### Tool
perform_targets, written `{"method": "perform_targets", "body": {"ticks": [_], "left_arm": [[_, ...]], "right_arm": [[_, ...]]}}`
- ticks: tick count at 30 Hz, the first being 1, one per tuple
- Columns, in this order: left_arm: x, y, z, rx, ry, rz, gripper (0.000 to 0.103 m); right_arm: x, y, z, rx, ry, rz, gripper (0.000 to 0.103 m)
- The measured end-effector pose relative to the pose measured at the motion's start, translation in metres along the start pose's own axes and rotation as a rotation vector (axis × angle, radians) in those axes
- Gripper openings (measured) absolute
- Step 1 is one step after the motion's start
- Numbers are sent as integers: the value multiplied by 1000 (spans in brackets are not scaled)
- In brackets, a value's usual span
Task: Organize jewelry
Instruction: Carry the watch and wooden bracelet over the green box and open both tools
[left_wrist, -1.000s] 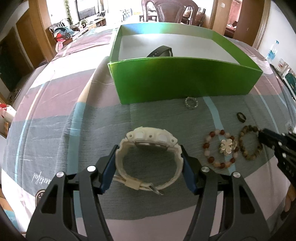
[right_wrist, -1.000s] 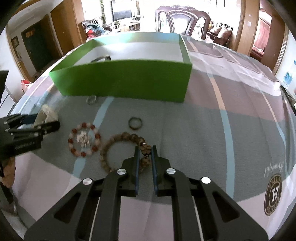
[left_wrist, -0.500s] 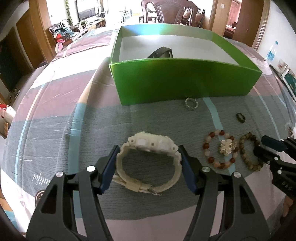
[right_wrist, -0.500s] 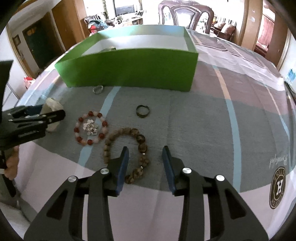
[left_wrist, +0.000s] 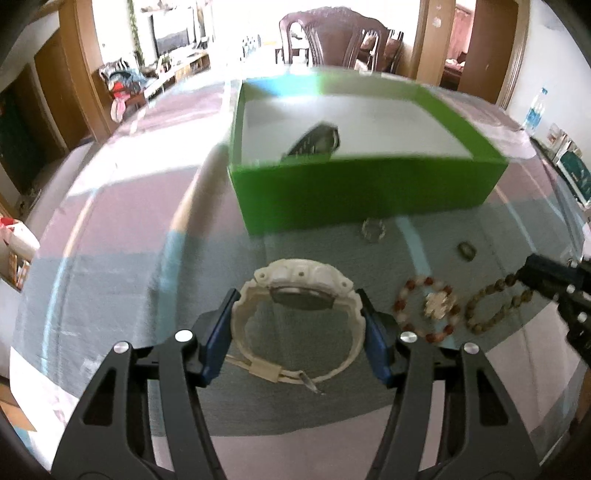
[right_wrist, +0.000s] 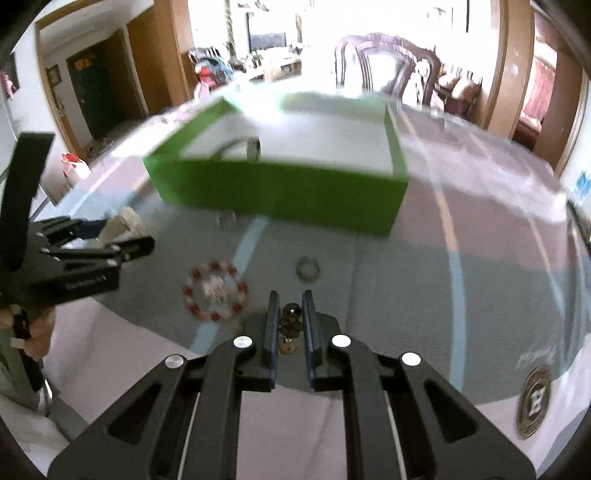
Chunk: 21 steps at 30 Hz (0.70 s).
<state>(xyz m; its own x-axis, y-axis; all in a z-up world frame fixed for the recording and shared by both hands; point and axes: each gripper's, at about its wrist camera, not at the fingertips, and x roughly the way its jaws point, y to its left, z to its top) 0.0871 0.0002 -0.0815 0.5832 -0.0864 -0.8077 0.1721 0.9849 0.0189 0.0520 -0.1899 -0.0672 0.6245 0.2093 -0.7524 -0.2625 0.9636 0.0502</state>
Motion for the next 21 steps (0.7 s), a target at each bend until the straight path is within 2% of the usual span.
{"method": "perform_targets", "body": {"ticks": [5,9,11,16,21], "left_arm": [[-23,0,27,28,-68,-15,62],[-38,0,63,60,-136,0,62],[-34,0,86,71,-155,10,62],[0,1,125,56,-107,-3,62],[41,2,142,34,-60,8,62]], "right_arm": [[-25,-3,41,-34,-88,-24,12],[-36,-6,78,-76,-158,-60,12],[-31,-9,98,-78,-168,-45,12],[13,-24,135,-32,-100,-8,12],[51,-29,140,6,-44,-20,12]]}}
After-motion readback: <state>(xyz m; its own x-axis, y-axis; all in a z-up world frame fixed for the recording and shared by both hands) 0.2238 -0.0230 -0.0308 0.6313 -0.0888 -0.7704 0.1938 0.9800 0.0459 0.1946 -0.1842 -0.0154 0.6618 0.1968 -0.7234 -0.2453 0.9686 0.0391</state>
